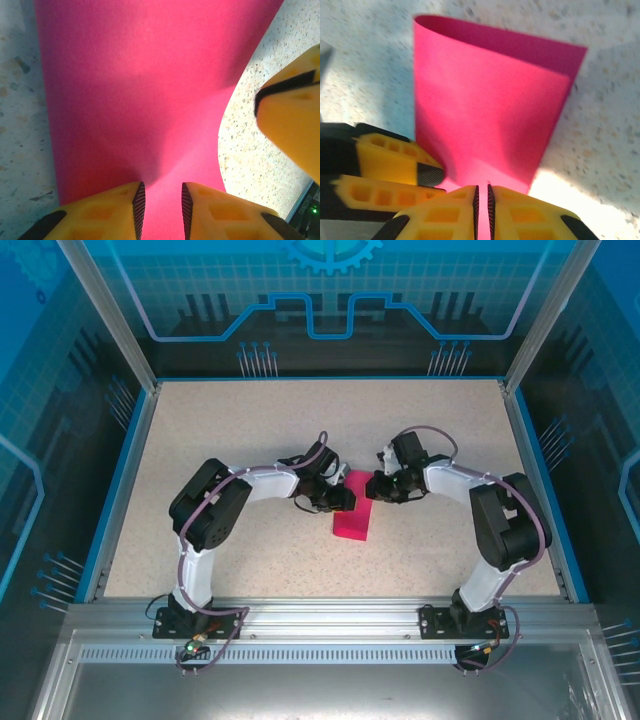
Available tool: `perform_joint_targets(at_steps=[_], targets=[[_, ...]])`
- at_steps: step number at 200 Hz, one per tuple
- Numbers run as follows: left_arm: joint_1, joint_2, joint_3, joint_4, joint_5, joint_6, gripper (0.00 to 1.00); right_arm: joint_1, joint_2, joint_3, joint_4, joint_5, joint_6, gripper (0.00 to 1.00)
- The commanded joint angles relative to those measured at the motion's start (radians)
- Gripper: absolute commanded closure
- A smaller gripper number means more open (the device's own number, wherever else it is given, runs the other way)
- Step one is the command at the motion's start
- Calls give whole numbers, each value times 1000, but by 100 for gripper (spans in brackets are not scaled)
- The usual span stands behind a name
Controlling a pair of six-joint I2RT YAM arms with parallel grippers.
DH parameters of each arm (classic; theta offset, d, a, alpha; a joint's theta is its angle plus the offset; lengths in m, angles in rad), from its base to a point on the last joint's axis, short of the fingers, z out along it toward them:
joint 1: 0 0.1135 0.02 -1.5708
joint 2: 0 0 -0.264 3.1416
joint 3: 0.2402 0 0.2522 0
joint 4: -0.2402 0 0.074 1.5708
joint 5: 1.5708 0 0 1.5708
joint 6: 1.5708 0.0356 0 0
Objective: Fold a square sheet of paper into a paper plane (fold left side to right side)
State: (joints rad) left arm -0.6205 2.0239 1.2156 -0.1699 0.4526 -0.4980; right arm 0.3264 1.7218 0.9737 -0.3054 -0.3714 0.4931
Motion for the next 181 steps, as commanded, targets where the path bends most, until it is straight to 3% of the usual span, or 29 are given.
perform_joint_targets(at_steps=[1,37,82,181], targets=[[-13,22,-21,-41,-29,-3,71,-4,52,50,39,-66,10,84],[-16,16,-24,-45,-29,4,71,11,150,116,61,-101,30,84],[-17,-10,-54,-41,-19,22,70,17,232,162,-10,-42,36,85],[-48,-146,-298,12,67,117,71,5,279,162,-69,13,28,85]])
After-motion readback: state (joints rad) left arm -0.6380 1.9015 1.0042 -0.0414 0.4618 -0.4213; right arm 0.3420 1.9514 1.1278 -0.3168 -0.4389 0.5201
